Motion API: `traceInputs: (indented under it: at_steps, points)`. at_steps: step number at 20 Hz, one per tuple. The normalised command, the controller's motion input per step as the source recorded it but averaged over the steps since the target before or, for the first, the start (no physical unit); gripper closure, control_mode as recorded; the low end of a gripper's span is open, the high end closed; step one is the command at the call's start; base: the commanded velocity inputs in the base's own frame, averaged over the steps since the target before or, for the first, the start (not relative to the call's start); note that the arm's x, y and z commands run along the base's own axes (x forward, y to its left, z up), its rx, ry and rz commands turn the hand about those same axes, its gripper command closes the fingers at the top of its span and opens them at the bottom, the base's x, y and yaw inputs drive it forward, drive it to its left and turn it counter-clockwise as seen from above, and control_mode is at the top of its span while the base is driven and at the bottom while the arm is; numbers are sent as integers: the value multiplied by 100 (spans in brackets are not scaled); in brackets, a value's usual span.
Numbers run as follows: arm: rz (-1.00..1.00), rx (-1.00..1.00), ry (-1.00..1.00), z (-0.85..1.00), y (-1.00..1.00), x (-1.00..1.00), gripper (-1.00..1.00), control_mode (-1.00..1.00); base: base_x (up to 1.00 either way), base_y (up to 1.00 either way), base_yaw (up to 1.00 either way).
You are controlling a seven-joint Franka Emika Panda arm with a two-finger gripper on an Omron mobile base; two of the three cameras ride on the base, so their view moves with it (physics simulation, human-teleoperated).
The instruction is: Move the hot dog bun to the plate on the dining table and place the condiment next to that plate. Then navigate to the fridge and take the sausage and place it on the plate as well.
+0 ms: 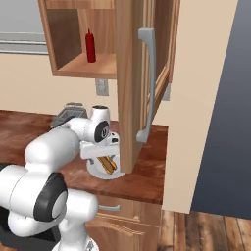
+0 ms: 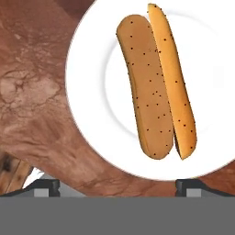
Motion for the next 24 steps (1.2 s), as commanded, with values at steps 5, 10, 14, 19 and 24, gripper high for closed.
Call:
traceInputs:
  at_steps: [5,10,14,19,24]
  points:
    - [0,0,-8,-1,-14,4,-100,-100,0,0,0]
    - [0,0,-2,-5,-4,6,-100,-100,0,0,0]
    - [0,0,0,-23,0,11,-100,-100,0,0,0]
    - [0,0,0,-11,0,21,-100,-100,0,0,0]
    - [1,0,0,0,0,14,-100,-100,0,0,0]
